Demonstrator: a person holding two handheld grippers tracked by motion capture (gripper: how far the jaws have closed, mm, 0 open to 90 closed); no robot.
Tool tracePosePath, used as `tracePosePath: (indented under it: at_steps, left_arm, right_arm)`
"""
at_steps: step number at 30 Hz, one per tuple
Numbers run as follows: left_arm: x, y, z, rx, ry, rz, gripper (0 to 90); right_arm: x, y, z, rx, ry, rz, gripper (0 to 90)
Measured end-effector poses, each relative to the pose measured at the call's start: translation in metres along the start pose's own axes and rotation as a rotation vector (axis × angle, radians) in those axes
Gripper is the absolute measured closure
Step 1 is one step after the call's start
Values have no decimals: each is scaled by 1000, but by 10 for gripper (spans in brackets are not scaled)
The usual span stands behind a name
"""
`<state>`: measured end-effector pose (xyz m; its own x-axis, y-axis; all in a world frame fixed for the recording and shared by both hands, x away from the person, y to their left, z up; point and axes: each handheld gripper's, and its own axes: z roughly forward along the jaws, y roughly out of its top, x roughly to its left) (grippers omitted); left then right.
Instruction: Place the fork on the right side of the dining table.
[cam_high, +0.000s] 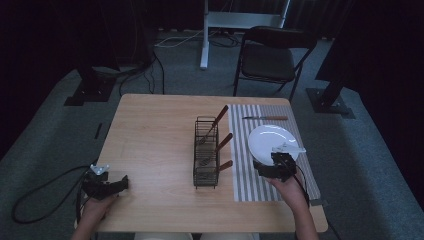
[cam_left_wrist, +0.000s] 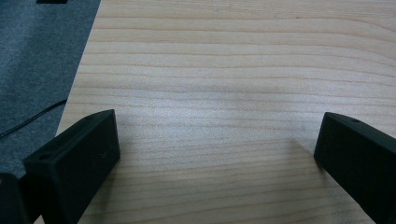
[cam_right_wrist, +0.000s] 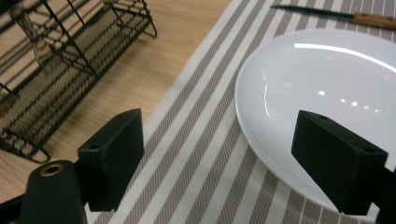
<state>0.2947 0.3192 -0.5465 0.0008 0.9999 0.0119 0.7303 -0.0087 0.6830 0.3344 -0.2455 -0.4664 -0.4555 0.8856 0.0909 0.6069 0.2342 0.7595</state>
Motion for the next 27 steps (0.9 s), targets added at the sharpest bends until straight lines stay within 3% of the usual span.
tracePosePath:
  at_steps: [27]
  left_arm:
    - [0, 0, 0, 0, 0, 0, 6]
  right_arm:
    - [6, 61, 30, -30, 41, -9, 181]
